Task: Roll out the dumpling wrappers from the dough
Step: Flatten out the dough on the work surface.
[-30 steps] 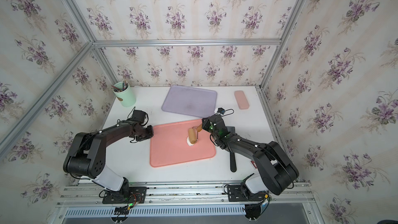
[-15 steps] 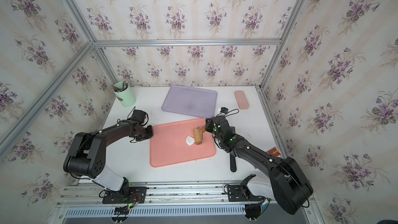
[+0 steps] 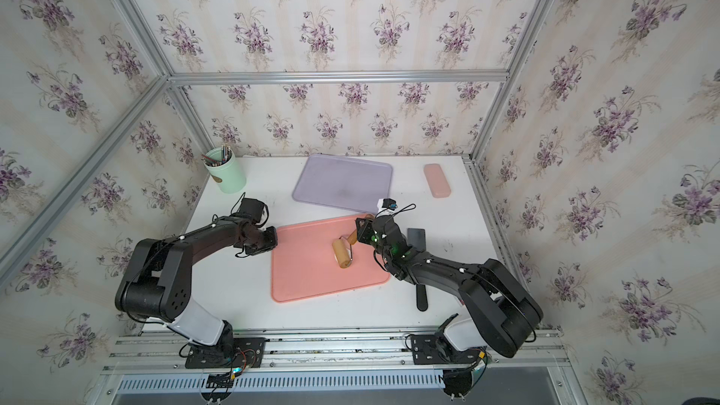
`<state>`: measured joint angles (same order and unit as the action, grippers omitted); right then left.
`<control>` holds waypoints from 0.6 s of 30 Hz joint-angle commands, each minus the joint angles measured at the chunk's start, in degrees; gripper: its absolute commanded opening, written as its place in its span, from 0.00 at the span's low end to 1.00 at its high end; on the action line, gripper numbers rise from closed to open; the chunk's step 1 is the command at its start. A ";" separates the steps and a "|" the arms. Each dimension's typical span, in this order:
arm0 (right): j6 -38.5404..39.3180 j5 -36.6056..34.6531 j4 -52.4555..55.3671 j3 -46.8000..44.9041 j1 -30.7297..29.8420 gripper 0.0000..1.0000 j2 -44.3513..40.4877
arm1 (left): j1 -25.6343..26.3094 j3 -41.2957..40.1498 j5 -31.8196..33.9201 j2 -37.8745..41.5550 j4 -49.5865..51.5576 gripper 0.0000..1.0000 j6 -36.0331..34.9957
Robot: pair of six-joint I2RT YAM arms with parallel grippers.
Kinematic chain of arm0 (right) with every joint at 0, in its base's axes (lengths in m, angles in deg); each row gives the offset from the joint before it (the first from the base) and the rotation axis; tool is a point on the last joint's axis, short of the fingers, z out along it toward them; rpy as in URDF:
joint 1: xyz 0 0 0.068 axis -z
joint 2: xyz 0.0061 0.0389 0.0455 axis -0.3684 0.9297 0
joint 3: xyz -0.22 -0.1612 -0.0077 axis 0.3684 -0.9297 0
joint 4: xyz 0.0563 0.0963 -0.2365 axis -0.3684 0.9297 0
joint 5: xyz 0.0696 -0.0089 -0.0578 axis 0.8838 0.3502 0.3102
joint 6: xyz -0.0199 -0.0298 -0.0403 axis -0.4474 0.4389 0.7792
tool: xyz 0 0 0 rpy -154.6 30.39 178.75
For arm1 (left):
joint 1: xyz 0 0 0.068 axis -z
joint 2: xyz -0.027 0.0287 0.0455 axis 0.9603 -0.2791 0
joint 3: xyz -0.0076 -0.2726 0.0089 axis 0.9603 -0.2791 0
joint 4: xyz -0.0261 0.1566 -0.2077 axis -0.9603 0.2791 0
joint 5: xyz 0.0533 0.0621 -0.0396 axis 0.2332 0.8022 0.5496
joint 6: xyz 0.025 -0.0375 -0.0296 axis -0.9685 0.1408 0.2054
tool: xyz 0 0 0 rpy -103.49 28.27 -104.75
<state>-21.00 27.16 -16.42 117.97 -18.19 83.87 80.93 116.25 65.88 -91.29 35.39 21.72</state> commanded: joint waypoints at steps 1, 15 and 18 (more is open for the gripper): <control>6.08 -4.93 9.10 -2.07 -0.73 0.00 1.59 | 0.06 0.36 2.41 -0.14 2.82 0.00 -0.04; 6.51 -6.95 6.62 -5.63 4.05 0.00 -0.46 | 0.09 2.50 5.11 -1.10 5.57 0.00 -1.25; 9.89 -8.38 5.56 -5.90 3.58 0.00 -2.29 | 0.08 2.25 4.85 -0.90 5.26 0.00 -1.58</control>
<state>-19.36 22.06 -22.54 112.77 -14.17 81.85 81.11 118.43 66.84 -92.45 38.49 20.74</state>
